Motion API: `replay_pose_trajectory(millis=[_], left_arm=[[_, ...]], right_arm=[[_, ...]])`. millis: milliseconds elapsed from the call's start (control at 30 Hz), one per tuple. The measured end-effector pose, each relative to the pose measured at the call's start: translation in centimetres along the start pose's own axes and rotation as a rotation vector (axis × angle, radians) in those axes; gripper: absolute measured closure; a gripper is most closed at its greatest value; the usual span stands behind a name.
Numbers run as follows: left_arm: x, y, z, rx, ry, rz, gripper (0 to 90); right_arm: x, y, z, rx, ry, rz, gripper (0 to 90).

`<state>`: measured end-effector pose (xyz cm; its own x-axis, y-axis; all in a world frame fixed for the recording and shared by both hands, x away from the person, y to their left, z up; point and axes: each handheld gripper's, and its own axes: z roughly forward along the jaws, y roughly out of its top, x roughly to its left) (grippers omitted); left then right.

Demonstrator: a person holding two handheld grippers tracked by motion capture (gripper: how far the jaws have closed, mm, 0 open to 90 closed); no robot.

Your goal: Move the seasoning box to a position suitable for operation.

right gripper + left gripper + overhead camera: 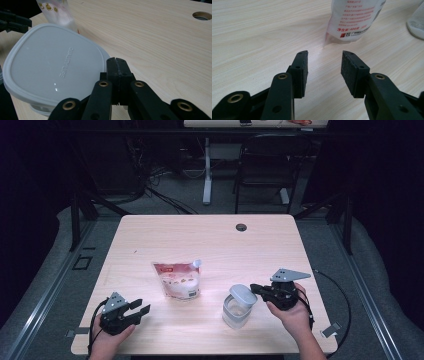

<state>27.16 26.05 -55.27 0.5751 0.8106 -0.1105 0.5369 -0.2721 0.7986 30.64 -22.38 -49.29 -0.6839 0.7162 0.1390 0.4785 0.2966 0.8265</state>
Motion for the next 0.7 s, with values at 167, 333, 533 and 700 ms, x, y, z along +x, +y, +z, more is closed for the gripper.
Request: replay_pose_trajectory(millis=[167,333,533,700], left_arm=[[-0.01,0.0,0.02,0.001,-0.001,0.003,57.2],[-0.01,-0.01,0.0,0.0,0.0,0.0,57.3],[0.0,0.0,0.0,-0.001,-0.001,0.002,57.2],[-0.01,0.0,0.01,-0.001,0.001,0.0,57.2]], right_arm=[[0.0,-0.02,0.03,-0.001,0.009,0.003,90.0],[-0.03,-0.03,0.02,-0.001,0.01,0.003,90.0],[-0.1,-0.11,0.08,-0.007,0.009,0.012,90.0],[-0.14,-0.13,0.07,-0.007,0.01,0.014,90.0]])
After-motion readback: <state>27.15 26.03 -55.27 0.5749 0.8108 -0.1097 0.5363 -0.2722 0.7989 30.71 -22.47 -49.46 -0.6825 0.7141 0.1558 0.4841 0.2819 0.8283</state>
